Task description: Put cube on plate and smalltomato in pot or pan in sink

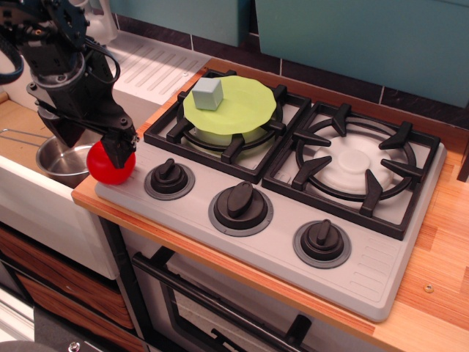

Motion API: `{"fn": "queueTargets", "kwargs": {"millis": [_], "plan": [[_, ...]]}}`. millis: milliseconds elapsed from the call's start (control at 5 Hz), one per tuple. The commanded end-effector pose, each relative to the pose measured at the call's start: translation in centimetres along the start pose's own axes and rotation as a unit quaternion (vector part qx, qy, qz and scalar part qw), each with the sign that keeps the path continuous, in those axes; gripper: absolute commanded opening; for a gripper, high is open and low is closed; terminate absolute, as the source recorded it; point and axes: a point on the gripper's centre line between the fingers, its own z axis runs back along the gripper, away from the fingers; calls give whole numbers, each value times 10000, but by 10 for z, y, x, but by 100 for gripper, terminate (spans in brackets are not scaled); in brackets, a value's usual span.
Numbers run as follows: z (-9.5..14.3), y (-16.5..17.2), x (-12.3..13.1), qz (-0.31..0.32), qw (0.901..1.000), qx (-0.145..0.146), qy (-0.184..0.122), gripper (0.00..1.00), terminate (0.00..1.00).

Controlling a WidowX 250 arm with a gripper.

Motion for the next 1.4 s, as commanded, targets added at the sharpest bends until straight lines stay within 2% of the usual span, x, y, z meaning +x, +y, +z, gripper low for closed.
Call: {"fn": "queueTargets", "kwargs": {"millis": [0,400,600,1000,1200], "plan": [[-14,-9,3,-13,9993,-137,-339,100,0],[-30,-10,14,-100,9981,-258,-551,100,0],[-29,-10,17,-121,9986,-213,-476,0,0],[-7,-5,18,-163,9994,-182,-254,0,0],[10,12,28,-403,9989,-156,-184,0,0]]}}
